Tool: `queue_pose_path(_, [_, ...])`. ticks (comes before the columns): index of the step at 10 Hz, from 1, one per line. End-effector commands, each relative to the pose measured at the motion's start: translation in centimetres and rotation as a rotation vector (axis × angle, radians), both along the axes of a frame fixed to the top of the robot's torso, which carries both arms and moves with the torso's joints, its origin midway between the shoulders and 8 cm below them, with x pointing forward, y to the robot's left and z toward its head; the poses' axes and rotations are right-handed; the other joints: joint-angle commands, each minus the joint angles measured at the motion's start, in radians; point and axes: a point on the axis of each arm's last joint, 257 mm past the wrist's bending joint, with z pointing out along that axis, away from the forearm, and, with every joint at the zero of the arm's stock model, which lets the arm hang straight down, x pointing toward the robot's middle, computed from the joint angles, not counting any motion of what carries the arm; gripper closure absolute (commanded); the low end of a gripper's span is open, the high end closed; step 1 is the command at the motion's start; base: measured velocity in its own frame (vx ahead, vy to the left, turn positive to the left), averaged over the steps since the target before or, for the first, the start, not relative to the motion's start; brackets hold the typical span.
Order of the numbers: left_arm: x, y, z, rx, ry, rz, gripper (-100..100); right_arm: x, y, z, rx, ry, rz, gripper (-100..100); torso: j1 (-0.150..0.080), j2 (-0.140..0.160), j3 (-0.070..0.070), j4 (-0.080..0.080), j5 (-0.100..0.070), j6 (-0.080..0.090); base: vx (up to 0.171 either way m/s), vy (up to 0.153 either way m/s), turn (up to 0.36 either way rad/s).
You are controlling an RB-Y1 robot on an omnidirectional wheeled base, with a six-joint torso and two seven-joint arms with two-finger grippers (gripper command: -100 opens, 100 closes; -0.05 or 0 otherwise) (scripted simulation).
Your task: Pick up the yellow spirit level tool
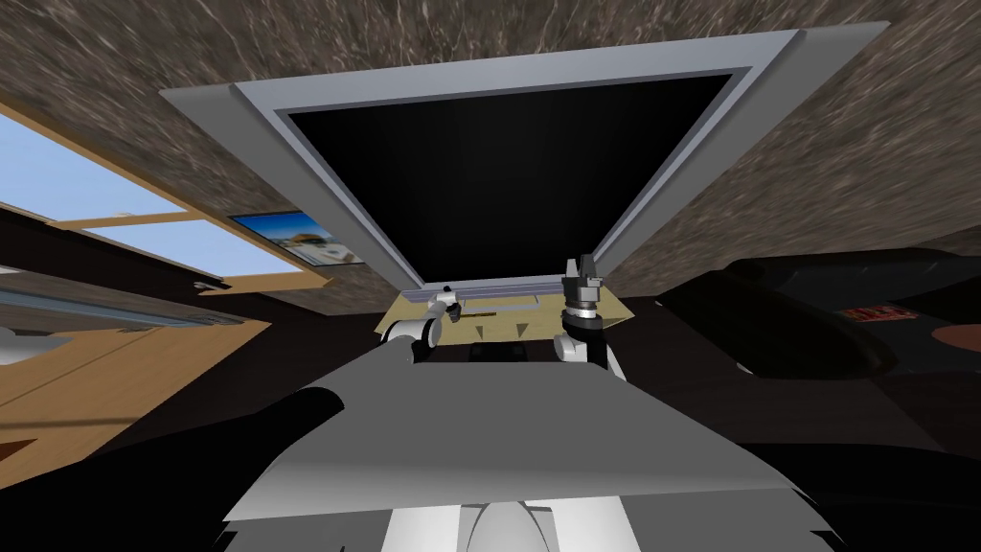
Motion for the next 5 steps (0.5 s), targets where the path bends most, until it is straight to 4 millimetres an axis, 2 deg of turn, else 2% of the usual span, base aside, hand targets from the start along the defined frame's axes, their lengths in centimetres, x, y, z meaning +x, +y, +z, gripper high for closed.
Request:
queue_pose_path(1, [0.66, -2.15, 0.65, 0.001, 0.006, -0.017, 100, 0.0, 0.0, 0.0, 0.0, 0.0, 0.0, 0, 0.0, 0.0, 0.0, 0.0, 0.0, 0.0, 0.009, 0.077, 0.16])
queue_pose_path(2, [0.26, -2.15, 0.44, 0.001, 0.016, -0.017, 100, 0.0, -0.01, 0.0, 0.0, 0.0, 0.0, 0, 0.004, -0.001, 0.0, 0.0, 0.0, 0.0, 0.026, 0.098, 0.059])
queue_pose_path(4, [0.57, -1.96, 0.59, 0.001, 0.006, -0.017, 100, 0.0, 0.0, 0.0, 0.0, 0.0, 0.0, 0, 0.003, -0.001, -0.001, 0.0, 0.0, 0.0, 0.001, 0.03, -0.016])
queue_pose_path(5, [0.59, -1.98, 0.66, 0.002, 0.007, -0.016, 0, 0.0, 0.0, 0.0, 0.0, 0.0, 0.0, 0, 0.001, 0.0, 0.0, 0.0, 0.0, 0.0, 0.0, 0.0, 0.0])
